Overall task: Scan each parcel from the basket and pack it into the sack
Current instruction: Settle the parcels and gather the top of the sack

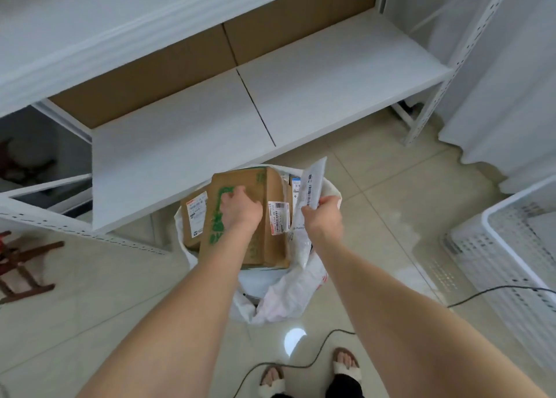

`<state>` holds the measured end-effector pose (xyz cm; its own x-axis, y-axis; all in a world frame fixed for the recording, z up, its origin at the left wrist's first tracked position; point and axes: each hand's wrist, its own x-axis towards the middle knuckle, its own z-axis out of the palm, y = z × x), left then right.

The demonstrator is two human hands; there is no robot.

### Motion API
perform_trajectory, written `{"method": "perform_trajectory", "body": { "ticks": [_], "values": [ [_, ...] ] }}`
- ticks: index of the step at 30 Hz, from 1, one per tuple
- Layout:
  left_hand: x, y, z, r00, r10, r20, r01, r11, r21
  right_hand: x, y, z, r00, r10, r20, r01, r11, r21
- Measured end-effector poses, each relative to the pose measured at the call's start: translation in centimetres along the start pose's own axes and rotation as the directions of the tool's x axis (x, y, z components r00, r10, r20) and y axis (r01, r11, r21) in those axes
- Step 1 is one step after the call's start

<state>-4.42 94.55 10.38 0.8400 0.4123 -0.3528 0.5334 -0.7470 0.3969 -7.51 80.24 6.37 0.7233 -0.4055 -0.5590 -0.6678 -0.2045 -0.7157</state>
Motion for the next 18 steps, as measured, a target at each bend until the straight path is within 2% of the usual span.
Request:
{"method": "perform_trajectory", "body": {
  "ticks": [7, 11, 16, 18],
  "values": [
    [4.5, -2.5, -1.0, 1.000, -0.014, 0.024, 0.014, 1.000, 0.014, -0.4, 0.6, 4.4, 0.991, 0.095, 0.096, -0.075, 0.977, -0.199],
    [9.7, -1.4, -2.3, 0.997, 0.059, 0.052, -0.062, 0.996, 0.064, 1.1, -1.0, 6.1, 0.997, 0.072, -0.032, -0.077, 0.982, -0.175],
    [14.2, -1.6, -1.4, 0.960, 0.100, 0.261, -0.148, 0.974, 0.172, 2.2, -0.5, 9.3, 0.952, 0.269, -0.144, -0.274, 0.962, -0.015],
    [14.9, -2.4, -0.9, 0.953, 0.111, 0.282, -0.172, 0.964, 0.203, 2.9, -0.1, 10.0, 0.937, 0.310, -0.160, -0.316, 0.949, -0.009]
  ]
}}
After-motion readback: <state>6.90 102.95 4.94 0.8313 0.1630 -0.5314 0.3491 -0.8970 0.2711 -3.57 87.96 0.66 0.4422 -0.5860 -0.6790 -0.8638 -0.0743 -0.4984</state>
